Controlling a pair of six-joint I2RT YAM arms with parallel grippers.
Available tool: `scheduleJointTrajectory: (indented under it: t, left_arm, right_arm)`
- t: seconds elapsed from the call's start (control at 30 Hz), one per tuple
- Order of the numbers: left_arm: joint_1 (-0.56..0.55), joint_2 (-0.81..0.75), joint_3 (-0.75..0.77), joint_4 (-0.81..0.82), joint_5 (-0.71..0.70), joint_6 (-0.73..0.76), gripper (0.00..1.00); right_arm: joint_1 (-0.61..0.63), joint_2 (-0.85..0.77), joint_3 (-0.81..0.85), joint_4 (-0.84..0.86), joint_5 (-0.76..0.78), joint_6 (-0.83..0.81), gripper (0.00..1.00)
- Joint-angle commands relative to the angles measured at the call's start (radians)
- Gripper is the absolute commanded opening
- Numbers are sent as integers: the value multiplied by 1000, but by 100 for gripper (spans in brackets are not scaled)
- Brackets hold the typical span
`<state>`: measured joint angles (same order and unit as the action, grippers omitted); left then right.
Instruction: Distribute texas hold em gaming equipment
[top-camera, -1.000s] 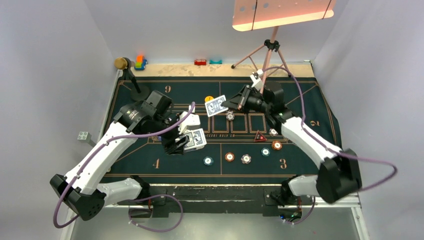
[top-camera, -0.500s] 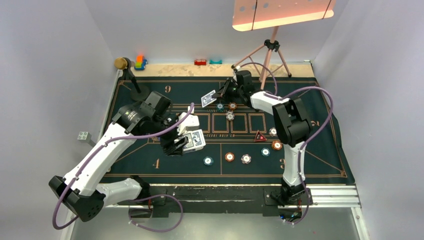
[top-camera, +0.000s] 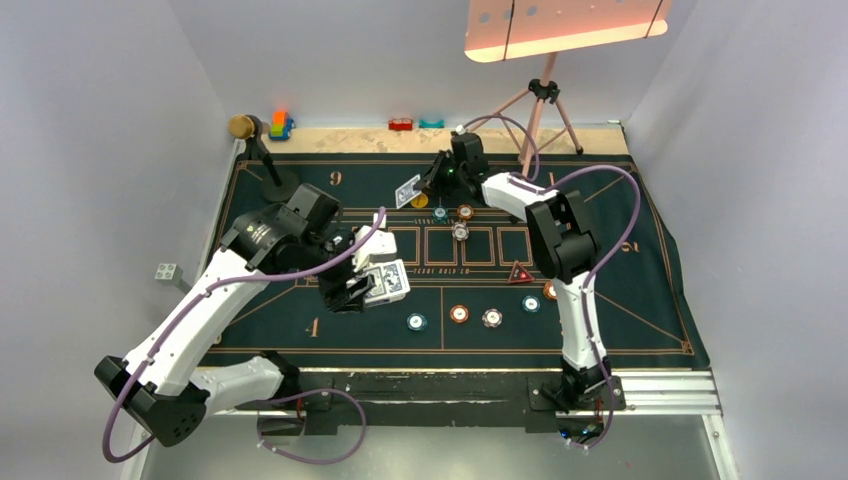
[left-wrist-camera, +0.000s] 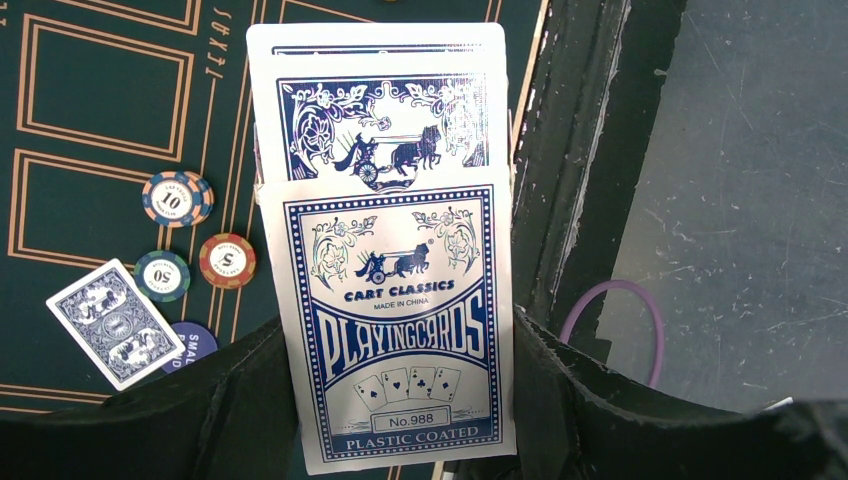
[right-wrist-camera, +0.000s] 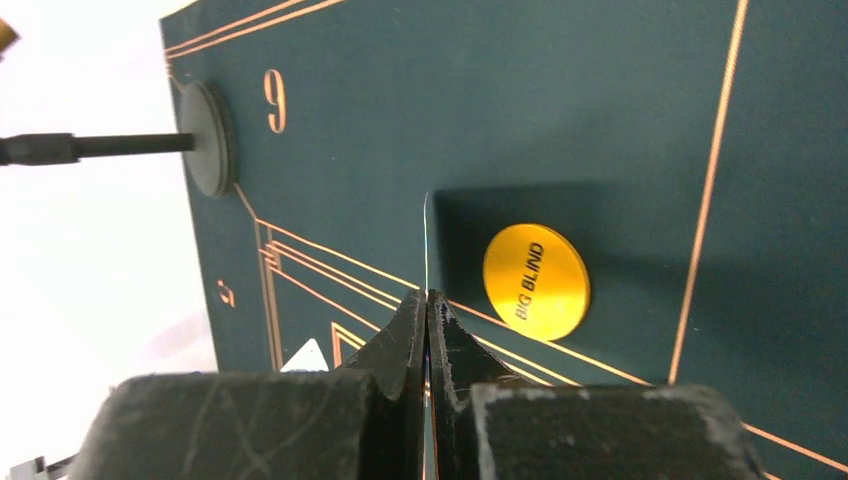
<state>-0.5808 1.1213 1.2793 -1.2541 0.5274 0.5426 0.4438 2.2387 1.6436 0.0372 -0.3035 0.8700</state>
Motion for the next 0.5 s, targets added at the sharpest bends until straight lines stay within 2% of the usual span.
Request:
scheduleJointTrajectory:
  t: [0.0,0.07,0.2,0.27,0.47]
  left_arm:
    - [7,-22,26,6,16,10,0]
    - [6,-22,26,6,16,10,0]
    - [7,-22,27,9,16,5,0]
    - [5,-22,25,8,16,5,0]
    - [6,-24,19,10,16,5,0]
  right_arm:
    - [-1,-6,4,-69,38,-29,1]
    - [-1,-13,-2,-76,31,-33,10]
    - [-1,-39,-1,-98,20,-44,39]
    - [-1,-63,1,-109,22,-53,50]
    - [-1,-181,-7,-165,30,-95,62]
